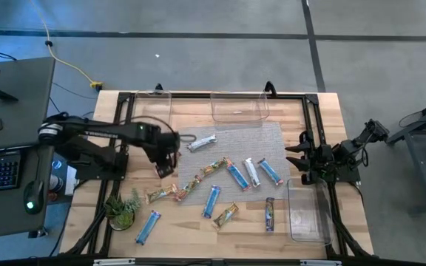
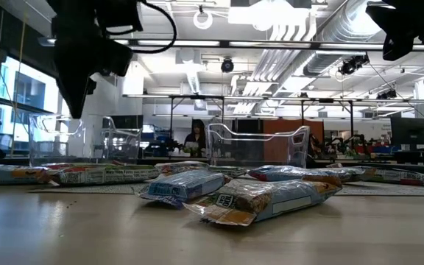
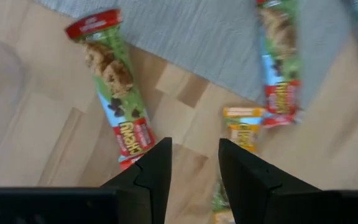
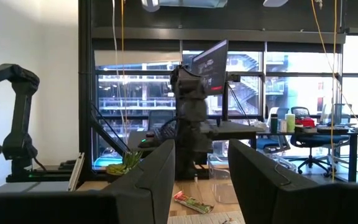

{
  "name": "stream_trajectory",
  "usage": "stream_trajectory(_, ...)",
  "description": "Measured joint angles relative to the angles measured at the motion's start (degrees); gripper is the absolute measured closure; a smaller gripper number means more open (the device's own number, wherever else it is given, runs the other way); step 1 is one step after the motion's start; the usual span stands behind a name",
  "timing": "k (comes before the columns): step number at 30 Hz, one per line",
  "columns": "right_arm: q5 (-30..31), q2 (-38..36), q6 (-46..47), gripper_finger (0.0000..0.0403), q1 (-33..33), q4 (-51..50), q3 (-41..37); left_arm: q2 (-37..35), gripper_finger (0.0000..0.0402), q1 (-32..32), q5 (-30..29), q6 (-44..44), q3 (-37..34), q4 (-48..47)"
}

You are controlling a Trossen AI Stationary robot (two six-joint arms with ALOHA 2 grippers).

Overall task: Pick and place Granola Bars by type
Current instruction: Put the red granola bar into the top left transparent bin

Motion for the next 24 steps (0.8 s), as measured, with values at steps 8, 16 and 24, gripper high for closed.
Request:
stream_trajectory(8,0.0,0.0,0.1,0.0269,0.0,0.0,0.0,0.4,0.0275,-10.6,-16.6,-8.2,0.0,-0.3)
stream_trajectory(16,0.0,0.0,0.1,0.0269,0.0,-0.2,0.0,0.4,0.0275,-11.2,-20.1,-9.9,0.0,0.6)
stream_trajectory(24,0.0,0.0,0.0,0.0269,0.0,-0.4,0.0,0.4,0.0275,-11.2,-17.3,-4.0,0.0,-1.6)
